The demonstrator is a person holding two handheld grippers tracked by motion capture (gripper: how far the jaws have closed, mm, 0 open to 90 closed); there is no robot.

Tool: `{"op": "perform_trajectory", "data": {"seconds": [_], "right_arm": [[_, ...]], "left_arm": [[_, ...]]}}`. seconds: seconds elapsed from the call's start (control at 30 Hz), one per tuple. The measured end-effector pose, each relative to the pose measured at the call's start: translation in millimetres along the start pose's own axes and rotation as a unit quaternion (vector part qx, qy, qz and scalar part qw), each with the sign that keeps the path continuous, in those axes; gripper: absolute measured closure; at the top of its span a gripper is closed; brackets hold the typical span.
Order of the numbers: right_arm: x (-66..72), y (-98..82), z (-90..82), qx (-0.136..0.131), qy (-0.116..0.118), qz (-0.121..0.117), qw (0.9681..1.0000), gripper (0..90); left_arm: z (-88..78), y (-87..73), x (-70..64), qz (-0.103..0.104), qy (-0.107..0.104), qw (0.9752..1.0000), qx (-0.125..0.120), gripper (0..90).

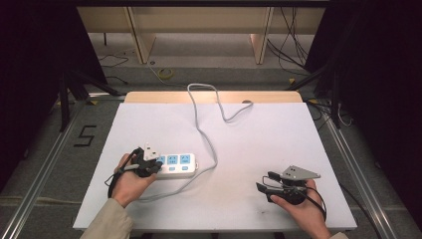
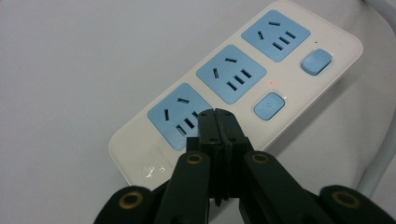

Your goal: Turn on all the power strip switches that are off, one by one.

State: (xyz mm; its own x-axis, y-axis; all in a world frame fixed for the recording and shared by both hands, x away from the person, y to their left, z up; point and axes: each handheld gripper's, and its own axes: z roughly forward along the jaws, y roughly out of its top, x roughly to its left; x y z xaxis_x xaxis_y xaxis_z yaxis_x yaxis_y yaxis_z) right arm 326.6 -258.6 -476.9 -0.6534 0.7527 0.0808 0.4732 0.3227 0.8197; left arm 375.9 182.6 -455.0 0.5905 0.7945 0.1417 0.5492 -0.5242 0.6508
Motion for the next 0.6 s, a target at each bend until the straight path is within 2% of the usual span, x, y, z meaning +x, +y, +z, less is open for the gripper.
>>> {"op": "perform_trajectory", "data": {"seconds": [0.37, 0.6], "right_arm": [[0.0, -0.5, -0.9, 0.001, -0.001, 0.0, 1.0, 37.9], [0.3, -0.4, -0.6, 0.002, 0.001, -0.002, 1.0, 37.9]], "left_arm": [[-1.9, 2.6, -1.4, 0.0, 0.001, 1.0, -0.002, 89.9], [-3.1, 4.3, -0.3, -0.009, -0.003, 0.9999, -0.004, 89.9]]}}
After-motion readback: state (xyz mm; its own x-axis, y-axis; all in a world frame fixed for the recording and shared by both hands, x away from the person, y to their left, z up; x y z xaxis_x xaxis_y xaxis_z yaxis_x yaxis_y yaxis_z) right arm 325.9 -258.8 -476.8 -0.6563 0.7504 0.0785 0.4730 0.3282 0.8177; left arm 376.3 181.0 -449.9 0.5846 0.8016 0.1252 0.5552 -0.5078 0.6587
